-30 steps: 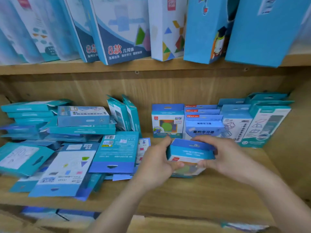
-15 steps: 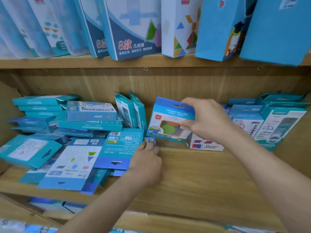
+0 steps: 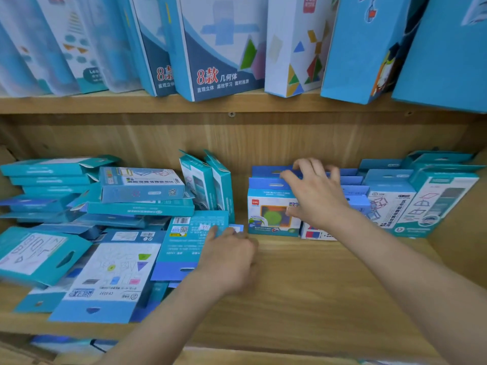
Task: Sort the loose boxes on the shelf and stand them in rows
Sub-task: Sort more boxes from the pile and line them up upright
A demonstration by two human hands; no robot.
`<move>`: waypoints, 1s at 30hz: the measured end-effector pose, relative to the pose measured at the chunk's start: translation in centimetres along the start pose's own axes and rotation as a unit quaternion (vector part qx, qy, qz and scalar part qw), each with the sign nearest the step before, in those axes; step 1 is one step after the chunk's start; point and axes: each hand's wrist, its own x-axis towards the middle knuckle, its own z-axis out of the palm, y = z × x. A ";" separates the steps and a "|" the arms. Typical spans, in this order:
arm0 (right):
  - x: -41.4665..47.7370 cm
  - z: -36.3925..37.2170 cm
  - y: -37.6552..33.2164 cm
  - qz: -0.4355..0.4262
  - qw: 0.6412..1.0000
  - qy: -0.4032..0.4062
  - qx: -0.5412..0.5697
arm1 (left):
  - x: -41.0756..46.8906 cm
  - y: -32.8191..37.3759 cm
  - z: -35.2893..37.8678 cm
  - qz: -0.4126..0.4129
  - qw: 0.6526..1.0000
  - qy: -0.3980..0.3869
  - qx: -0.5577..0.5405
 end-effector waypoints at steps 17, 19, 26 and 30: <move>0.3 -0.2 3.0 0.003 0.995 -0.085 0.055 | 9.7 0.1 -1.5 -0.004 0.964 0.264 0.030; -0.2 -0.4 4.0 0.013 0.995 -0.091 0.046 | 9.9 0.1 -1.6 -0.020 0.968 0.250 0.025; -2.8 0.5 7.2 0.042 0.996 -0.076 0.033 | 11.1 0.5 -0.5 -0.041 0.958 0.283 0.025; -2.8 1.2 7.3 0.035 0.996 -0.064 0.043 | 11.3 0.6 -1.3 -0.029 0.970 0.239 -0.026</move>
